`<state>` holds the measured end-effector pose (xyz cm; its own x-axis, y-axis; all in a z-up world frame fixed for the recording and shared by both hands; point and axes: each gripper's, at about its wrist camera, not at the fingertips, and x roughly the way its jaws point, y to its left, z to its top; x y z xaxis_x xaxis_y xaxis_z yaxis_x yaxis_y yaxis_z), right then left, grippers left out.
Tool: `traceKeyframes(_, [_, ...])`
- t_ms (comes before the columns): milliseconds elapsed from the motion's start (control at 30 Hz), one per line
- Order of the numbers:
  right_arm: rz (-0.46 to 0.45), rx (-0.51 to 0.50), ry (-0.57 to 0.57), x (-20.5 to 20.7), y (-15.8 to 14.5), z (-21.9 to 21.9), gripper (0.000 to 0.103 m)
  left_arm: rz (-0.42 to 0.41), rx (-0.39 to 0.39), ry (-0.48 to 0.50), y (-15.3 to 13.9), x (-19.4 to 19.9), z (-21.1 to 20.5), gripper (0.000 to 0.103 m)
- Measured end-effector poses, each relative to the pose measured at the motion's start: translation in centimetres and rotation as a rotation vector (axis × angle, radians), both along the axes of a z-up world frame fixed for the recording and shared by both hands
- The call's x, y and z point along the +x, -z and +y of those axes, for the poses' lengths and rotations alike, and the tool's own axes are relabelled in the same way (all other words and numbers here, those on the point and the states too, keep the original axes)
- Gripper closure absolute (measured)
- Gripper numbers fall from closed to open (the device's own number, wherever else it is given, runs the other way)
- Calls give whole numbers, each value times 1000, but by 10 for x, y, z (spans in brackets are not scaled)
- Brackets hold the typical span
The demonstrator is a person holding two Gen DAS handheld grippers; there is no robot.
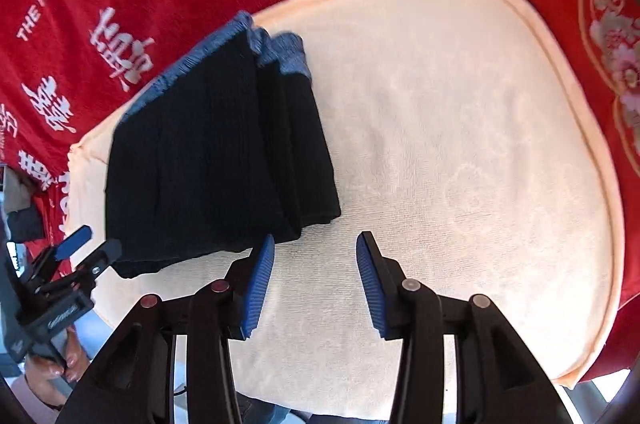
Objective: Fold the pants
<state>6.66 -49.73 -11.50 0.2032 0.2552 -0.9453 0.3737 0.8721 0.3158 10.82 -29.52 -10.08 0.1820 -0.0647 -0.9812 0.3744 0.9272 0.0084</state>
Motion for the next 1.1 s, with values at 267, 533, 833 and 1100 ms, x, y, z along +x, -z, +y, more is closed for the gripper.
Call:
traceKeyframes(267, [-88,-29,-160,40,-19,48,61,80,-11,-93,18,10,22,18])
traceKeyframes(533, [-5,-48,-177,40,8,63,61,101,-18,-118,21,16,37,18])
traceKeyframes(833, [21,-34,-173,35,8,60,56,111,-8,-141,24,22,40,0])
traceKeyframes(1100, [0,-14,-164,36,0,59,33,147,-1,-148,31,31,41,0])
